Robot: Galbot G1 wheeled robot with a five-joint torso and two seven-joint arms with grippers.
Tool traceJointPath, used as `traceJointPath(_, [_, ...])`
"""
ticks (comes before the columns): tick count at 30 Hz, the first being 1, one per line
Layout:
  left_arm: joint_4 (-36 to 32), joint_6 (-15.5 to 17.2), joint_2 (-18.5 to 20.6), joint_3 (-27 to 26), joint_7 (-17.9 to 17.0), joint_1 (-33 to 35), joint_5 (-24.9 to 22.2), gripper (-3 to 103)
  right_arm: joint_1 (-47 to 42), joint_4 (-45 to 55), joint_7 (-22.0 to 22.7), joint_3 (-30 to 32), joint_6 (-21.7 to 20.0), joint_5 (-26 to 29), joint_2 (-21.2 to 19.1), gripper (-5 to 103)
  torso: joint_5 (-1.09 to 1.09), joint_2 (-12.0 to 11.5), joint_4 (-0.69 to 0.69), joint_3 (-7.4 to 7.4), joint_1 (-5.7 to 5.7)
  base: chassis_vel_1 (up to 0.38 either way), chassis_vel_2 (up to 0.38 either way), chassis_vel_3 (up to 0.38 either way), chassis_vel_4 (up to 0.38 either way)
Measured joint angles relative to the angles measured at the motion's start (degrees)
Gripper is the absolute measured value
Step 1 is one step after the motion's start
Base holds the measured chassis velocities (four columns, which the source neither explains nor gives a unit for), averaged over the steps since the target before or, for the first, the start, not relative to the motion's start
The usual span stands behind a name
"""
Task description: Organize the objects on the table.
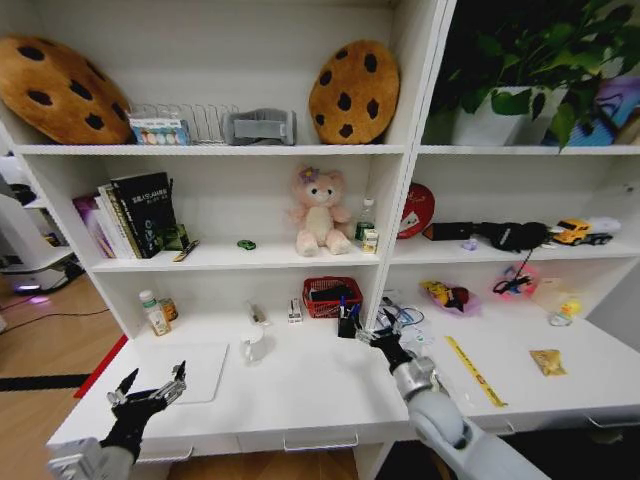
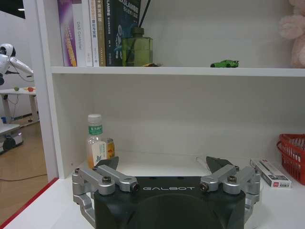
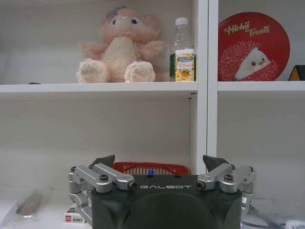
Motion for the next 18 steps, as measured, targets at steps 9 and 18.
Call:
traceJointPath(9, [0.0,0.0,0.0,0.0,0.0,0.0,0.0,100,-19.49,6.38,-0.67,13.35,1.23,-6.49,7.06,103,-0.01,0.0,-0.01,0.0,0.0,0.0,0.0,0.0,0.0])
traceJointPath(18, [0.0,0.0,0.0,0.0,0.0,0.0,0.0,100,-23.96,7.07,-2.17,21.24,-0.7,-5.15,9.14,98,0.0,0.0,0.01,0.01,0.0,0.0,0.0,0.0,0.0])
